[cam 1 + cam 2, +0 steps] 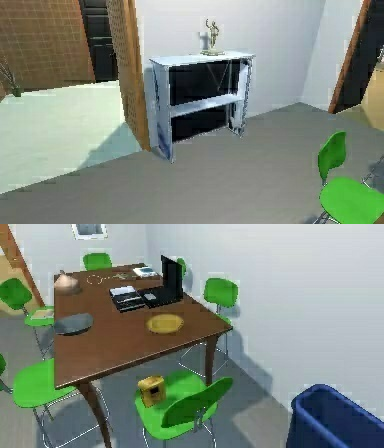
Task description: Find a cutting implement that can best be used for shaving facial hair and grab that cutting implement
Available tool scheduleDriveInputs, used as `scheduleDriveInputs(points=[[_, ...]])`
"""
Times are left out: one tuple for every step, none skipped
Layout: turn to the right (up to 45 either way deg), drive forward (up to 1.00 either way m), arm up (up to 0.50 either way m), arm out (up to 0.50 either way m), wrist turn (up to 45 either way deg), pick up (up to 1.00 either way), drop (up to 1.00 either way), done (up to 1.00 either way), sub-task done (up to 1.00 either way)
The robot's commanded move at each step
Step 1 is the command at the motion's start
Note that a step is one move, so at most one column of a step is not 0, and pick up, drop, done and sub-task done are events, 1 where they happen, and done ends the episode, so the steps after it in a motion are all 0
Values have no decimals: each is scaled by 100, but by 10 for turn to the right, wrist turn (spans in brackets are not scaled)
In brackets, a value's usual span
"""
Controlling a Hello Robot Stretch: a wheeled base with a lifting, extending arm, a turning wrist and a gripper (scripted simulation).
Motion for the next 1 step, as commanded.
scheduleDriveInputs(points=[[-450,0,0,0,0,0,0,0,0]])
